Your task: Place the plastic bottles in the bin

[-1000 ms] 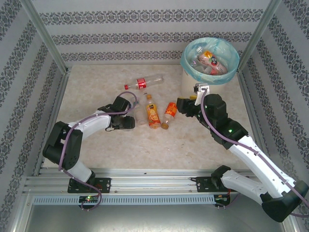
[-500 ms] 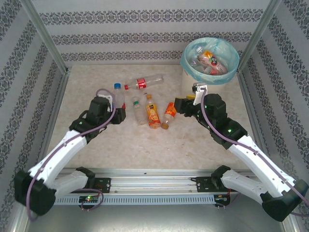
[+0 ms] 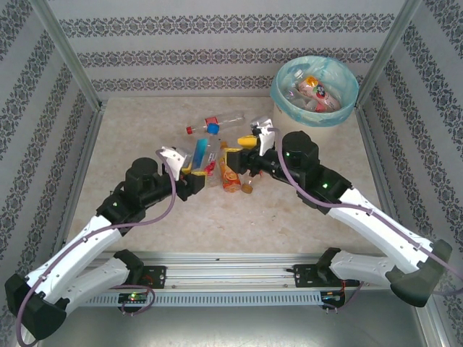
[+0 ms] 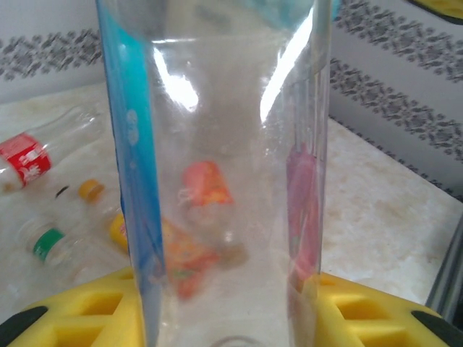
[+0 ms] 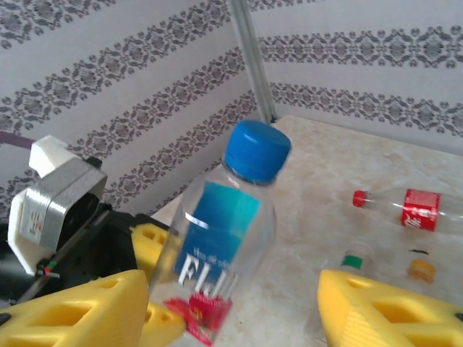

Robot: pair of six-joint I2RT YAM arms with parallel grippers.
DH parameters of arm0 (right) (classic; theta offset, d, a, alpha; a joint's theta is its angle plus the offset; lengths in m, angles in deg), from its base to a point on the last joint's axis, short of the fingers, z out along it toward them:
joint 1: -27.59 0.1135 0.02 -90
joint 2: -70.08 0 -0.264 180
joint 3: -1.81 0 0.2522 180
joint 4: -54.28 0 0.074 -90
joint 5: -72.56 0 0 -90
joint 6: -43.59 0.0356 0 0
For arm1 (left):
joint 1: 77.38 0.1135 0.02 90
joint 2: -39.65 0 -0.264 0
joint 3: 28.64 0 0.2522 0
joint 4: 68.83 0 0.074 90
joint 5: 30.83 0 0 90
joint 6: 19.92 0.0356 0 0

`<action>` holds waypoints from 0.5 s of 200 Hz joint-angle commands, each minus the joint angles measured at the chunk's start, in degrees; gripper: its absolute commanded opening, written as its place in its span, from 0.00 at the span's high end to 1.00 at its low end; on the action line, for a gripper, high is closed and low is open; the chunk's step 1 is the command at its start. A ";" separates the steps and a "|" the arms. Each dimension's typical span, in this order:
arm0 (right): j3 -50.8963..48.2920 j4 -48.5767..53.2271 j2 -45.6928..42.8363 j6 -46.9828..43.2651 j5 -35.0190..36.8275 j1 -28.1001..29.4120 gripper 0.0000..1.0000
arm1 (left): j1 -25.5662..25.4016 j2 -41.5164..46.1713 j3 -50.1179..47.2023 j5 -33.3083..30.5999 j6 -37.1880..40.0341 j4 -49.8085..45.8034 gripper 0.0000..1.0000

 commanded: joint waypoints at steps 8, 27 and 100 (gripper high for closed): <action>2.88 -2.37 2.32 -0.73 -2.46 0.53 0.35 | -1.95 2.21 -2.35 4.11 3.55 8.08 0.57; 3.58 -2.55 3.47 -0.71 -3.10 0.53 0.37 | -2.64 2.86 -2.43 3.92 4.86 7.66 0.57; 5.39 -5.98 6.52 4.69 -9.52 -0.47 0.46 | -4.74 3.14 -2.51 3.45 7.05 6.64 0.57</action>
